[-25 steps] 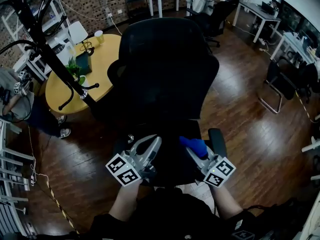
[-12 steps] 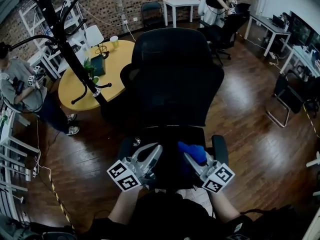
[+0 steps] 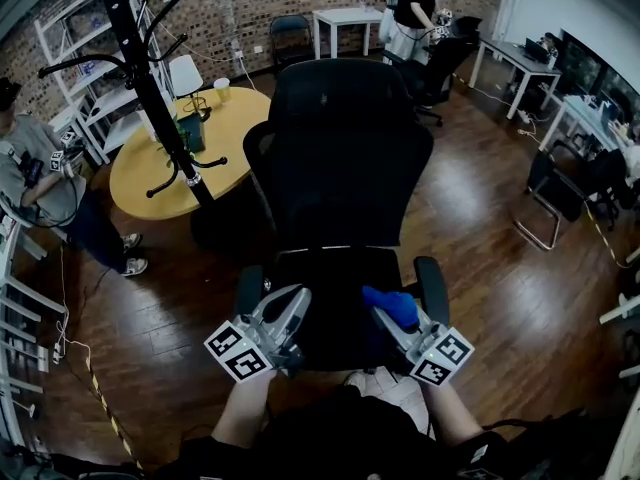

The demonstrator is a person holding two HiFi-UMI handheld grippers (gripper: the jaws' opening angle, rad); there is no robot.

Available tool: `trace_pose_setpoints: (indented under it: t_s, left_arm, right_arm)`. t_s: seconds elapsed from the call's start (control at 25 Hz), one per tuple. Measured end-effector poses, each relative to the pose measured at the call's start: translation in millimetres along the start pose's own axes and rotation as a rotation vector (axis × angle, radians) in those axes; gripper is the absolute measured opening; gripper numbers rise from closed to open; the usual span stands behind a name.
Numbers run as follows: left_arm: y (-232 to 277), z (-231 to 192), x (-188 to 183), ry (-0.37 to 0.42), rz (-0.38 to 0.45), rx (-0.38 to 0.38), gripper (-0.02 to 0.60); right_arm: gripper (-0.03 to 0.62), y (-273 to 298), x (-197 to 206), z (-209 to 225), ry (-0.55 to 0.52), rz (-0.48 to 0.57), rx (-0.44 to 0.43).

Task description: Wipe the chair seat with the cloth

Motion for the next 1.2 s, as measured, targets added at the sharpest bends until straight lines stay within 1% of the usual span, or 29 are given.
trace_pose_setpoints:
  t_s: [0.12, 0.24, 0.32, 0.48, 0.6, 0.72, 0.88, 1.04, 1.2]
  left_arm:
    - [-19, 23, 3, 0.012, -0.009, 0.048, -0.008]
    - [-58, 42, 9, 0.010, -0.030, 0.060, -0.008]
    - [-90, 44, 16, -0.009, -0.048, 0.042, -0.008]
    - [-146, 51, 32, -0.039, -0.095, -0.023, -0.008]
    - [-166, 65, 42, -0.045, -0.086, -0.044, -0.008]
    - [-166, 78, 50, -0.035, -0.066, -0.043, -0.008]
    - [-147, 95, 66, -0.028, -0.074, -0.010, -0.008]
    - [-123, 116, 79, -0.005, -0.089, 0.022, -0.008]
    - [-113, 128, 88, 0.006, -0.098, 0.028, -0.009]
  right_arm:
    - [0.037, -17, 2, -29, -0.008, -0.004, 0.057]
    - [0.037, -24, 1, -71, -0.029, 0.022, 0.088]
    - [0.037, -25, 5, -98, -0.033, 0.026, 0.099]
    - [0.037, -31, 10, -144, -0.052, 0.012, 0.093]
    - [0.037, -44, 7, -162, -0.054, 0.019, 0.079]
    - [0.037, -51, 0, -171, -0.077, 0.034, 0.050]
    - [0.035, -65, -15, -175, -0.115, 0.035, 0.044]
    - [0.035, -85, -22, -175, -0.110, 0.051, 0.039]
    - [0.035, -97, -19, -175, -0.101, 0.039, 0.031]
Point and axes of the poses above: the fingertips, and each gripper's own axes: y forward along the fingers, z to its right, x out of its underside, the point moved 6 cm from there along -y, backward along the fingers, and after that the axes turned 13 degrees about -y, right-handed, at the moved point
